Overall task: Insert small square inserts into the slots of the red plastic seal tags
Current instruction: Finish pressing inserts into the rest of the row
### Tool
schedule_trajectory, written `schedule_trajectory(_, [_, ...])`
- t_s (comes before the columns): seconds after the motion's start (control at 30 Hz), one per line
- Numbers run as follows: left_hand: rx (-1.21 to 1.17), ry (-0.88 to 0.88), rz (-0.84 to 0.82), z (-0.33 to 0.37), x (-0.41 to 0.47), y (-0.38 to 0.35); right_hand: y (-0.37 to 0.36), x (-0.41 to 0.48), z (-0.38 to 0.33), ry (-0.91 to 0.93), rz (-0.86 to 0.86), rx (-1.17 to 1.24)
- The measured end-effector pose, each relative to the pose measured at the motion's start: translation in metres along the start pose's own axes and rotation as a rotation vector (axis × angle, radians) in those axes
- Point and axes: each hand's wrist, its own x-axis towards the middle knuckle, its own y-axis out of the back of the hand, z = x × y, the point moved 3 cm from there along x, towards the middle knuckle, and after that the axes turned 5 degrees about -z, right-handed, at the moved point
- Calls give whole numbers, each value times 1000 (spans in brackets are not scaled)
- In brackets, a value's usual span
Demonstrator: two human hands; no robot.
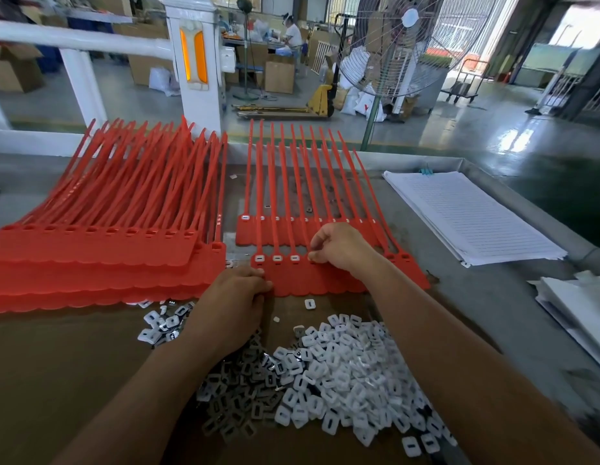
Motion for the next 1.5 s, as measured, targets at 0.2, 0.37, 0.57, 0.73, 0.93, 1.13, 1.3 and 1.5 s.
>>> schedule_trajectory(0.2, [-13,11,-16,0,1,0,10,-25,9,145,-52,125])
schedule_trajectory(0.37, [-20,28,6,-1,1,0,19,-62,13,209,-142,-13])
schedule_trajectory(0.57, [-18,42,-8,-2,2,-1,28,-95,30,175,-184,-151])
schedule_trajectory(0.73, [-12,43,-10,-2,1,-1,21,-98,40,131,-164,-210])
schedule_trajectory(0.93, [-11,36,-15,0,1,0,14,-95,37,131,-110,-264])
schedule_trajectory(1.13, [-2,36,-17,-1,1,0,11,-94,35,137,-123,-299])
schedule_trajectory(1.3, [-14,41,-13,0,1,1,7,-96,34,141,-141,-339])
schedule_trajectory(1.5, [-20,36,-15,0,0,1,7,-98,34,142,-73,-145])
